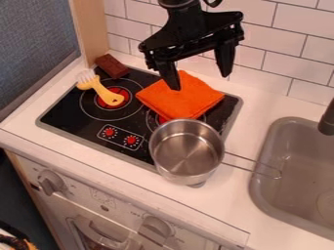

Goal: Moved the brush to the top right corner of the burner

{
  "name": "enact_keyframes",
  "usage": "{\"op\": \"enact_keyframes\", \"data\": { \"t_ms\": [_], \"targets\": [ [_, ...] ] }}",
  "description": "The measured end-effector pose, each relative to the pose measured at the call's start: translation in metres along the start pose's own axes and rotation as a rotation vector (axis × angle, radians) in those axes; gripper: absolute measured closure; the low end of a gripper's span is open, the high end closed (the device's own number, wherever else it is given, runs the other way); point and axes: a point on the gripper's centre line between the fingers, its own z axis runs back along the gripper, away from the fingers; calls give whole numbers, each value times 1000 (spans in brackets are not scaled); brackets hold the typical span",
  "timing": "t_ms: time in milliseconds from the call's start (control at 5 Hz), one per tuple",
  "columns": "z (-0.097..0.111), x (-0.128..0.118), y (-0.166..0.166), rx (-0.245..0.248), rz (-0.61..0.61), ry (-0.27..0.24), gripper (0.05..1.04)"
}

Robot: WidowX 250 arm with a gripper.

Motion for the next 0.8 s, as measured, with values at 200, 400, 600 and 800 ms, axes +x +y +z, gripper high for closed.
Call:
{"op": "enact_keyframes", "data": {
  "t_ms": [200, 400, 600, 800],
  "targets": [
    [-6, -3, 3, 18, 5, 19, 82],
    [-12, 20, 31, 83, 123, 13, 82],
    [-19, 41, 37, 61, 225, 30, 82],
    [-30, 75, 71, 99, 419, -33, 82]
  ]
}}
